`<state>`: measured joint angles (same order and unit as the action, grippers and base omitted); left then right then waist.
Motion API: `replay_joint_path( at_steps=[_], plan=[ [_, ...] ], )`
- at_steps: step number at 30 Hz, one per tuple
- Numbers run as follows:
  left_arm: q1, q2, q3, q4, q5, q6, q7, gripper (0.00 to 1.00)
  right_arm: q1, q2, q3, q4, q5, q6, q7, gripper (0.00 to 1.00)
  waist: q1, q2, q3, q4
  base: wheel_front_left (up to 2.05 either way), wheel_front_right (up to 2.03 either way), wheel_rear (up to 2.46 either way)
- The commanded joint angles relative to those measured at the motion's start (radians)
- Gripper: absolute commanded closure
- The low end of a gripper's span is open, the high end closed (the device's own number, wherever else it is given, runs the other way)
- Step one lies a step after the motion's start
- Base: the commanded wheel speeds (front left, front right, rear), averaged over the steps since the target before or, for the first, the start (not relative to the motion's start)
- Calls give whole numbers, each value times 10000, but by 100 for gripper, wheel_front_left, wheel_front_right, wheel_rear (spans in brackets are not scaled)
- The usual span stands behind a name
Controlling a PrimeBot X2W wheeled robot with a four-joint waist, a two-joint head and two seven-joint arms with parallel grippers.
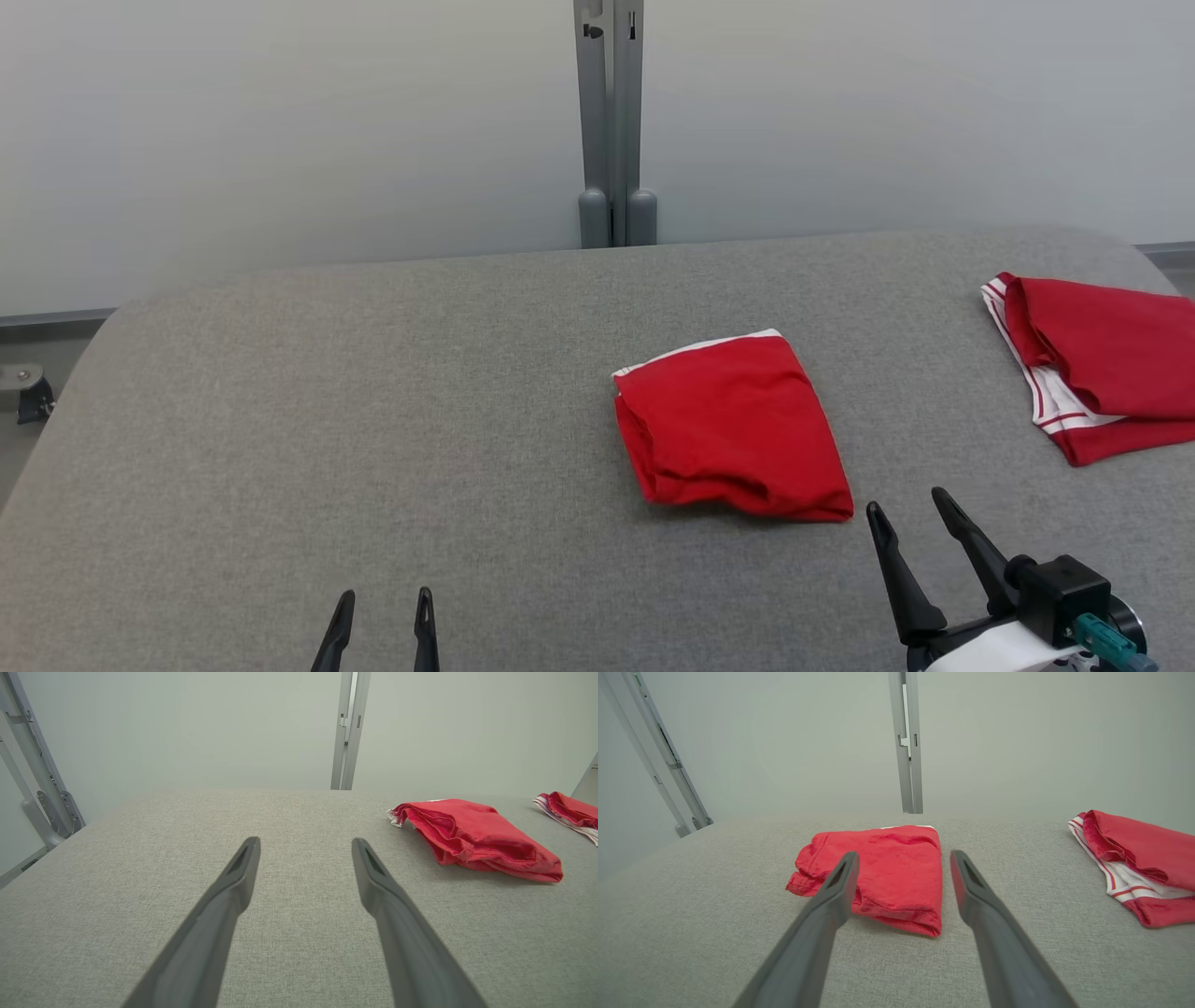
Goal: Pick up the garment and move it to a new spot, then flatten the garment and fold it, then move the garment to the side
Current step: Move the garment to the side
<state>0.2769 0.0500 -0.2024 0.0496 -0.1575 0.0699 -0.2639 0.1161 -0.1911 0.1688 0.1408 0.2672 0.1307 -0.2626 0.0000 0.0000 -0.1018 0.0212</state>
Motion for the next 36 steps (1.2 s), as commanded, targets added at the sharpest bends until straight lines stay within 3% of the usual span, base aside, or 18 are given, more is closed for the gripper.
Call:
replay_joint_path(
  at_steps=[1, 8, 16, 20, 30, 31, 32, 33, 34, 35, 36],
  plan=[
    [-62, 14, -24, 22, 28, -64, -1, 0, -76, 2, 30, -50, 25, -2, -25, 0, 0, 0, 156, 18, 0, 0, 0],
    [-456, 16, -190, -114, 166, -85, -3, 0, -560, -49, 54, 179, 300, -2, -25, 0, 0, 0, 927, 120, 0, 0, 0],
    [-1271, 16, -536, -181, 208, -180, -3, 0, -2266, -316, 180, 1130, 1240, -2, -25, 0, 0, 0, 2291, 340, 0, 0, 0],
    [-1720, 14, -756, -143, 218, -218, -3, 0, -3432, -682, 578, 2301, 2423, -2, 8, 0, 0, 0, 2773, 524, 0, 0, 0],
    [-2385, 16, -1076, -47, 233, -277, -1, 0, -5807, -1890, 2042, 4449, 5183, 1, 1908, 0, 0, 0, 3521, 958, 0, 0, 0],
    [-2407, 16, -1077, -42, 220, -259, -1, 0, -5944, -1959, 2126, 4563, 5372, 0, 1992, 4, 0, 0, 3568, 976, 0, 0, 0],
    [-2447, 16, -1084, -28, 189, -236, -3, 0, -6097, -2043, 2275, 4668, 5562, 0, 2086, 58, 0, 0, 3632, 991, 0, 0, 0],
    [-2482, 16, -1087, -25, 173, -226, -1, 0, -6205, -2072, 2382, 4729, 5754, 0, 2160, 67, 0, 0, 3687, 995, 0, 0, 0],
    [-2518, 16, -1085, -27, 162, -211, -1, 0, -6330, -2077, 2548, 4801, 5979, 0, 2292, 90, 0, 0, 3751, 986, 0, 0, 0],
    [-2543, 16, -1087, -26, 161, -205, -1, 0, -6425, -2096, 2686, 4799, 6144, 0, 2336, 100, 0, 0, 3808, 972, 0, 0, 0],
    [-2566, 16, -1087, -27, 164, -201, -1, 0, -6555, -2168, 2835, 4820, 6316, 0, 2362, 100, 0, 0, 3878, 948, 0, 0, 0]
  ],
)
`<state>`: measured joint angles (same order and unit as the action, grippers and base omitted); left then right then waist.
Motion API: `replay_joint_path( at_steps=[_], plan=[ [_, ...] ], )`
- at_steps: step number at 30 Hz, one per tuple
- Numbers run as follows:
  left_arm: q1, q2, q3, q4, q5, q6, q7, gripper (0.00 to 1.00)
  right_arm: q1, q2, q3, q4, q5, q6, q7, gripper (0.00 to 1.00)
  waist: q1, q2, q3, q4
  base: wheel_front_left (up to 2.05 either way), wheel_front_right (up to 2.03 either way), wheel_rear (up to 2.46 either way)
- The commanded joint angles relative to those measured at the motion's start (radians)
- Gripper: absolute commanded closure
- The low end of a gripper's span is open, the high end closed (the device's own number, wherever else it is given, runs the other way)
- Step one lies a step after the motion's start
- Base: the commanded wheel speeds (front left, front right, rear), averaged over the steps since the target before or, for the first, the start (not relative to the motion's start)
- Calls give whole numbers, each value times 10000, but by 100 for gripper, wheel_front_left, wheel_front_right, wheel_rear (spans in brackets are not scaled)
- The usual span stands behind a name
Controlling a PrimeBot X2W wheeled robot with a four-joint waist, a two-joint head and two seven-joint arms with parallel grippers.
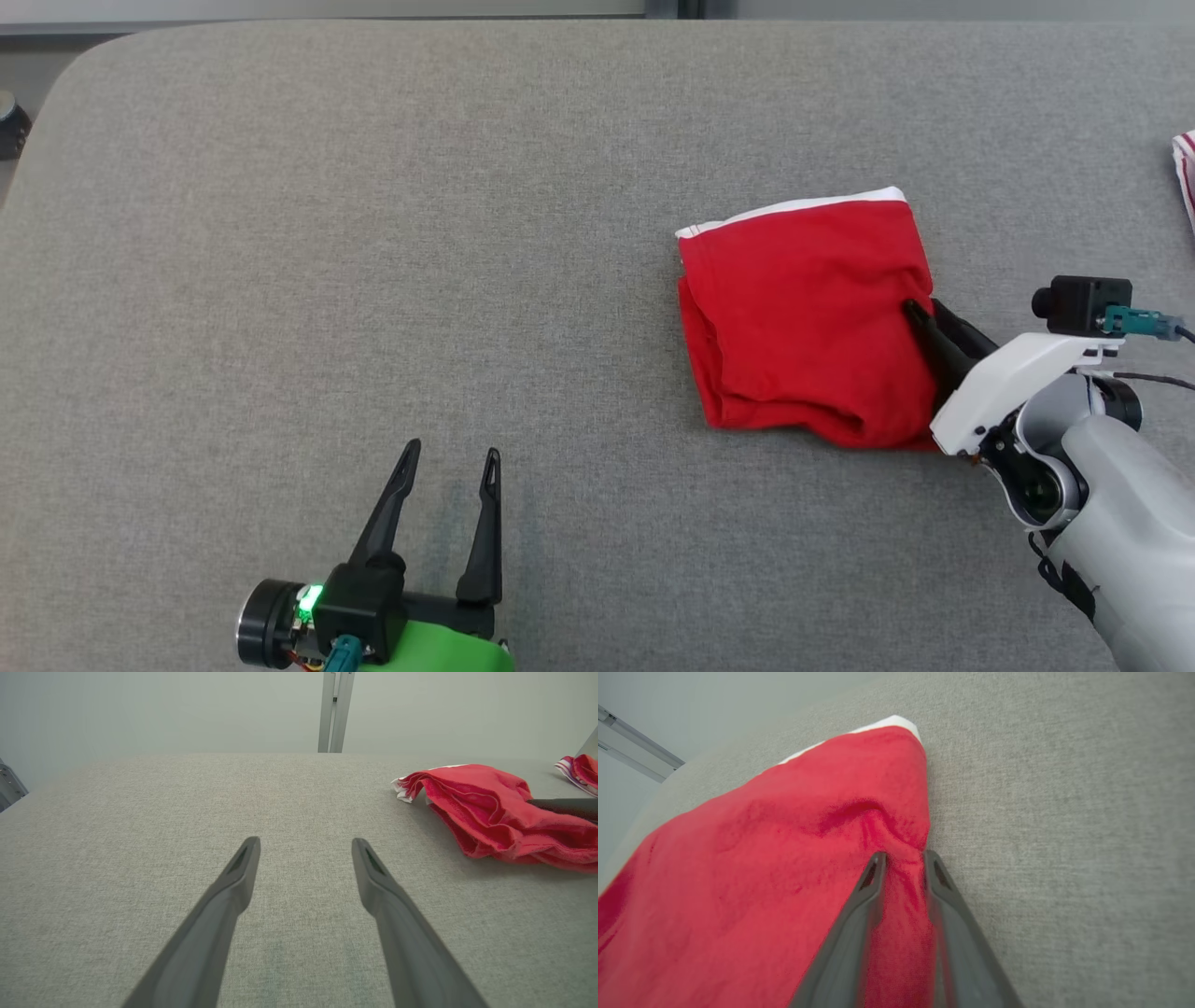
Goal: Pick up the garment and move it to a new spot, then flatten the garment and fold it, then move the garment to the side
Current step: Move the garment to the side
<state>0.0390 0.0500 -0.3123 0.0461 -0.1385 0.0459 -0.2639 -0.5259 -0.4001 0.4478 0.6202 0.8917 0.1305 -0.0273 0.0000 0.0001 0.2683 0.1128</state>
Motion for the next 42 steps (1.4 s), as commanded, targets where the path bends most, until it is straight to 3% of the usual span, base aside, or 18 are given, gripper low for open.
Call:
replay_joint_path(
  at_steps=[1, 9, 14, 20, 27, 32, 42],
  plan=[
    [-216, 16, 16, -2, -22, 43, -1, 0, -206, -145, 192, 15, 162, 2, 22, 100, 0, -1, 228, 8, 0, 0, 0],
    [-429, 16, 197, -98, 234, -73, -3, 0, -836, -1242, 1325, -335, -31, 0, -957, 100, 0, -1, 679, -699, 0, 0, 0],
    [-547, 17, 445, -194, 563, -204, -3, 0, -1217, -2567, 1872, -805, -661, 0, -1391, 100, 0, -1, 1040, -1430, 0, 0, 0],
    [-739, 185, 720, -204, 889, -439, -1, 0, -1625, -3933, 1692, -1294, -1359, 0, -1935, 100, 0, -1, 1508, -2236, 0, 0, 0],
    [-1031, 393, 976, -235, 1090, -605, -2, 0, -2347, -4722, 1507, -1414, -2412, -1, -2240, 100, 0, -1, 2049, -2789, 0, 0, 0],
    [-1346, 466, 1103, -156, 1118, -770, -1, 0, -2937, -5020, 1267, -1376, -3274, -3, -2328, 100, 0, -1, 2424, -2905, 0, 0, 0],
    [-1743, 503, 944, -124, 1313, -960, -1, 0, -3023, -6087, 475, -1323, -4306, -4, -2374, 100, 0, -1, 2827, -2410, 0, 0, 0]
  ],
)
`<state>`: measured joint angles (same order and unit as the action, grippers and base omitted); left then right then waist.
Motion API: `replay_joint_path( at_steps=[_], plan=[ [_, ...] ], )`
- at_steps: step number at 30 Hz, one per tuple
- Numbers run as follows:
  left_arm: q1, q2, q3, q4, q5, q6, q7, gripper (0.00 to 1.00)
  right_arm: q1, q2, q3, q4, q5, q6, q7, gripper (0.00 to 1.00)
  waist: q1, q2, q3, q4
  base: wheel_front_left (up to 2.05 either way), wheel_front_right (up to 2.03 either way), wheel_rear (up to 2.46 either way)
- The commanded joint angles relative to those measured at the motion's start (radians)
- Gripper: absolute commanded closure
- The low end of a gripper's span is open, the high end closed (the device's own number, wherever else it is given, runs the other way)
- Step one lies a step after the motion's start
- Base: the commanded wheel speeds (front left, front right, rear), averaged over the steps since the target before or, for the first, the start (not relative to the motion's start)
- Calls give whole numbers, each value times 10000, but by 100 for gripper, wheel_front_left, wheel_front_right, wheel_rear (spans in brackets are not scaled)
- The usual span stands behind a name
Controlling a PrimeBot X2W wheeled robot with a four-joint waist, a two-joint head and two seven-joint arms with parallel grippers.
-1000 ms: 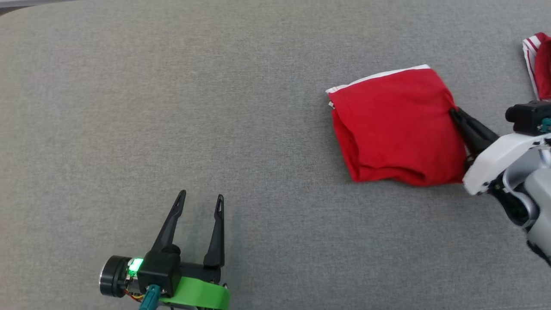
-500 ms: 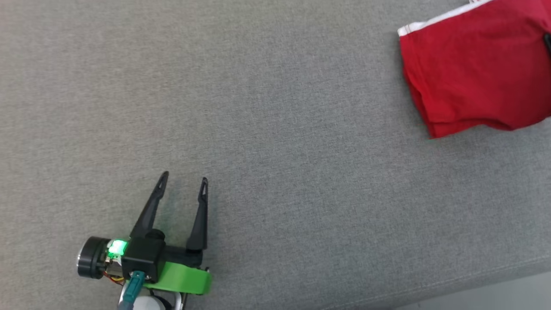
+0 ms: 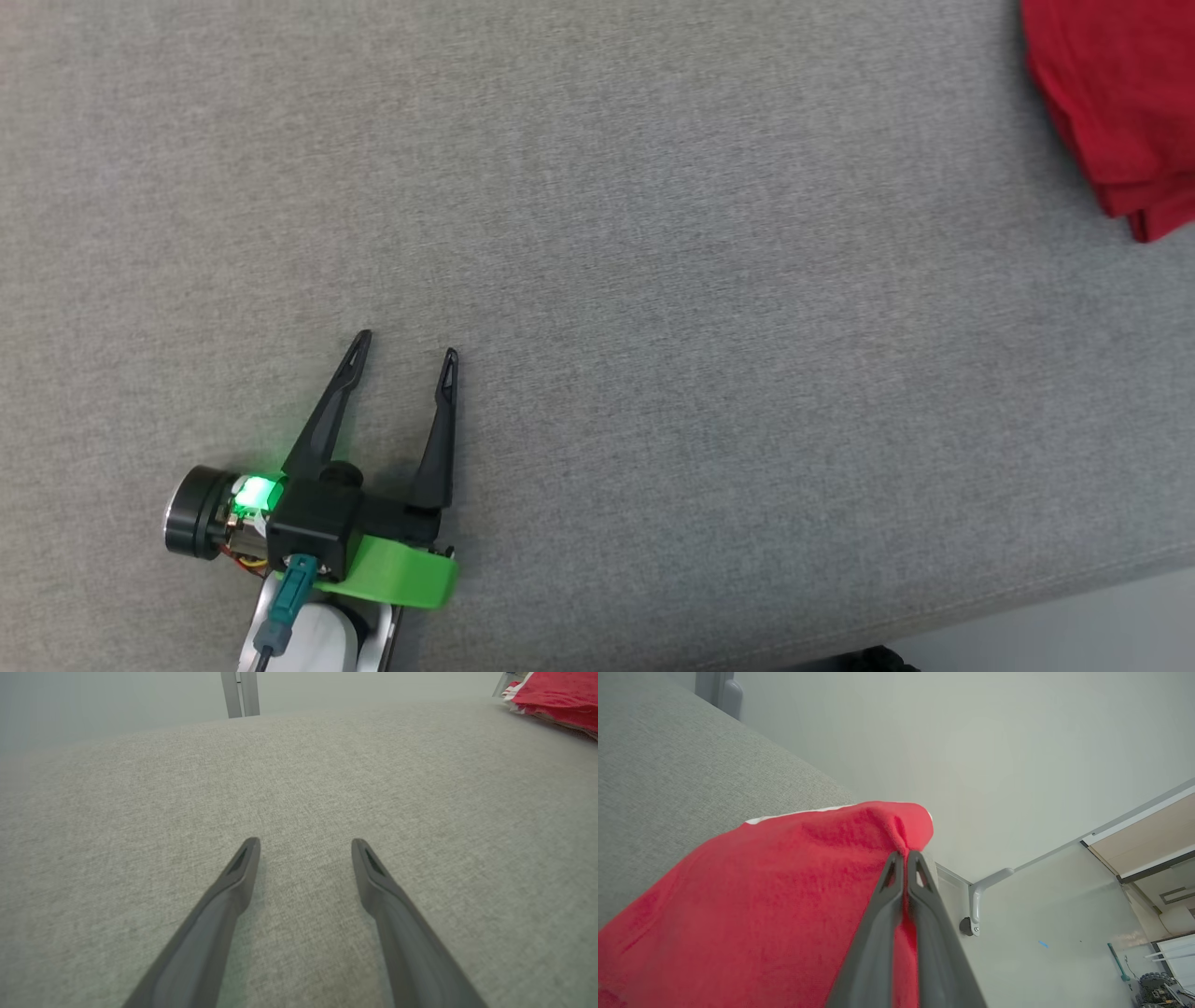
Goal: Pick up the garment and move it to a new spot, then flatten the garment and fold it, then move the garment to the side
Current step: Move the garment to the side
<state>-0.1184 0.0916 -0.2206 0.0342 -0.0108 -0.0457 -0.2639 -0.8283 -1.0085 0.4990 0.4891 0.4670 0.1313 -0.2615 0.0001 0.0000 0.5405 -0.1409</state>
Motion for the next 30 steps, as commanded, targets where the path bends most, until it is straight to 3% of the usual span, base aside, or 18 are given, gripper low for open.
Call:
replay_joint_path(
  at_steps=[1, 10, 22, 23, 24, 30],
  plan=[
    [-178, 97, 28, -24, 32, -31, -1, 0, 99, -125, -172, -38, -182, -12, -35, 100, -1, 0, 142, 178, 0, 0, 0],
    [-213, 200, 72, -134, 7, -37, -1, 0, 946, -557, -1244, 69, -619, -14, -39, 100, -1, 0, 361, 373, 0, 0, 0],
    [-250, 411, 114, -187, 58, -38, 2, 0, 1520, -98, -3193, 371, -1810, -14, -28, 100, -1, 0, 458, 407, 0, 0, 0],
    [-251, 417, 105, -184, 62, -30, 2, 0, 1505, -44, -3420, 469, -1973, -15, -26, 36, -1, 0, 454, 409, 0, 0, 0],
    [-254, 416, 89, -180, 67, -27, 2, 0, 1506, 21, -3554, 542, -2117, -15, -24, 0, -1, 0, 449, 415, 0, 0, 0],
    [-280, 390, 6, -145, 69, -4, 2, 0, 1171, 838, -5113, 537, -3727, -14, -31, 0, -1, 0, 356, 466, 0, 0, 0]
  ],
)
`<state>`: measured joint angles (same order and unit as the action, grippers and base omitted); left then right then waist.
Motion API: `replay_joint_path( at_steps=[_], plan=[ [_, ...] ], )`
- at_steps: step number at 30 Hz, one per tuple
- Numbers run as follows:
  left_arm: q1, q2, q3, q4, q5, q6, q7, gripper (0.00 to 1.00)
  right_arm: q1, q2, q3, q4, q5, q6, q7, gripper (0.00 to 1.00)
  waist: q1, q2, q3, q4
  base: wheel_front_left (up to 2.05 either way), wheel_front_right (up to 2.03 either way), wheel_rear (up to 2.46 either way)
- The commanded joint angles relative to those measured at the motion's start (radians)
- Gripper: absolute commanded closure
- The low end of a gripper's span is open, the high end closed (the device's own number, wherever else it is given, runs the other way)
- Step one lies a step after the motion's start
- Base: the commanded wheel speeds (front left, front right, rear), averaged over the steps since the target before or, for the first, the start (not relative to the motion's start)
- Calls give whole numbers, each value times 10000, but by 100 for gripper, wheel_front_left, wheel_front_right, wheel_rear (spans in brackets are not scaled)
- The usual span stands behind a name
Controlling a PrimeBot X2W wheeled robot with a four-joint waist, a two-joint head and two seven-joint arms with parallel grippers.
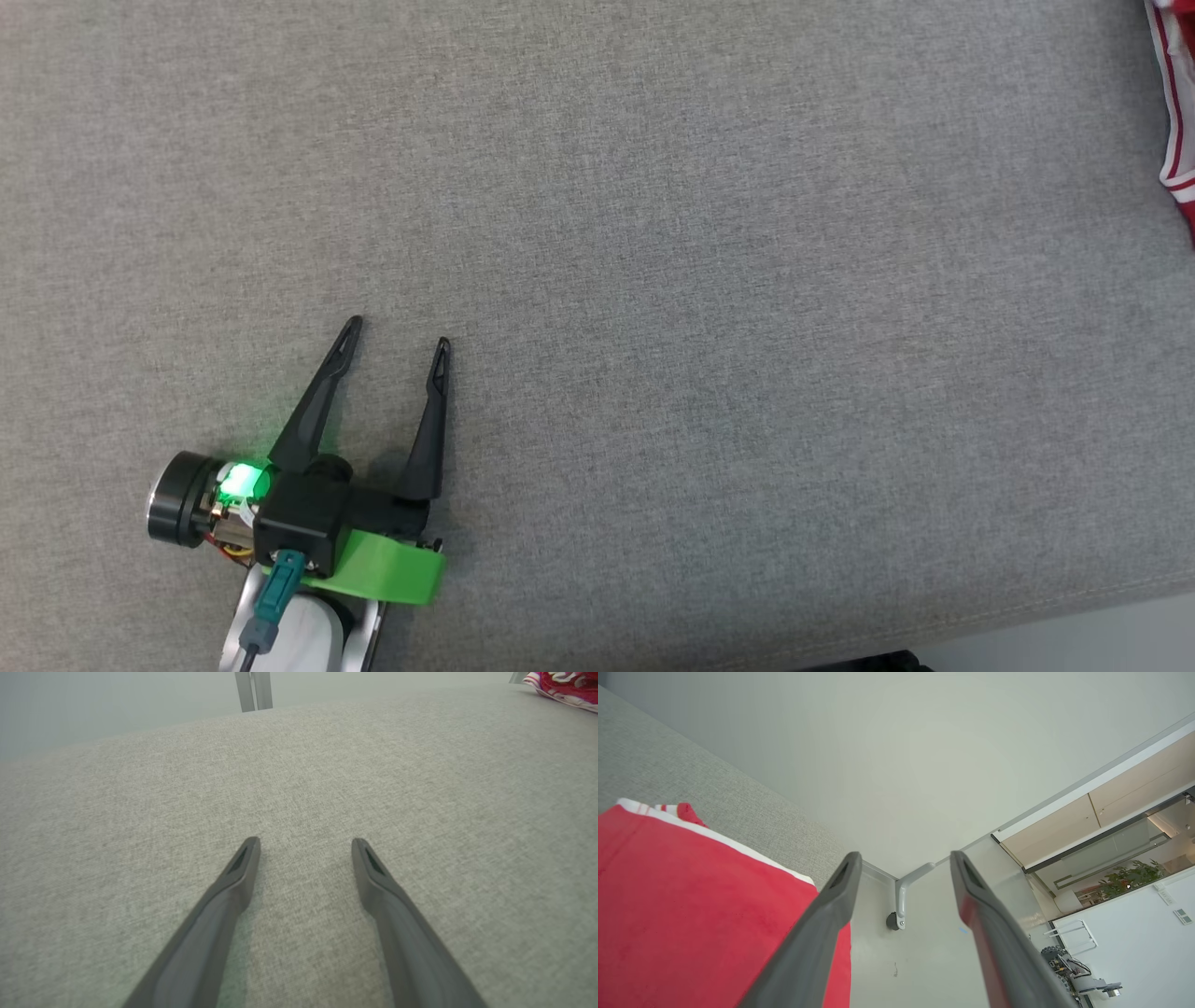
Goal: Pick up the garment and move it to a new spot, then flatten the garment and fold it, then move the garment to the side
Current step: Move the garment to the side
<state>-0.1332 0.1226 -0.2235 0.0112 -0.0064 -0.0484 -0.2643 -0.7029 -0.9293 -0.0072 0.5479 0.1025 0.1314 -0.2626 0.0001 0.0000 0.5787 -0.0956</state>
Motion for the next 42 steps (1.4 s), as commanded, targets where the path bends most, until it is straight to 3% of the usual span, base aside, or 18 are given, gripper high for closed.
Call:
replay_joint_path(
  at_steps=[1, 7, 14, 19, 24, 34, 42],
  plan=[
    [-139, 60, 11, 87, 20, 35, 6, 0, -114, 293, -326, -178, -405, -16, -20, 0, -1, 0, -68, 30, 0, 0, 0],
    [-58, -66, -36, 155, -123, 108, 3, 0, 463, 2216, -873, -1450, -1122, -16, -22, 0, -1, 0, -572, 180, 0, 0, 0],
    [368, -338, 73, 389, -398, 241, 3, 0, 1883, 4451, 89, -2687, -19, -14, -23, 0, -1, 0, -1850, 464, 0, 0, 0],
    [836, -522, 349, 504, -720, 434, 3, 0, 2971, 5677, 1168, -2804, 763, -14, -24, 0, -1, 0, -2953, 615, 0, 0, 0],
    [1469, -648, 610, 538, -967, 698, 3, 0, 4171, 6788, 1563, -2700, 1125, -14, -24, 0, -1, 0, -4088, 670, 0, 0, 0],
    [2727, -708, 805, 274, -2062, 853, 3, 0, 6637, 7884, 1856, -3836, 735, -14, -24, 0, -1, 0, -5695, 923, 0, 0, 0],
    [3466, -713, 779, -147, -1519, 723, 3, 0, 7966, 8423, 1370, -4167, 239, -14, -24, 0, -1, 0, -6352, 1031, 0, 0, 0]
  ],
)
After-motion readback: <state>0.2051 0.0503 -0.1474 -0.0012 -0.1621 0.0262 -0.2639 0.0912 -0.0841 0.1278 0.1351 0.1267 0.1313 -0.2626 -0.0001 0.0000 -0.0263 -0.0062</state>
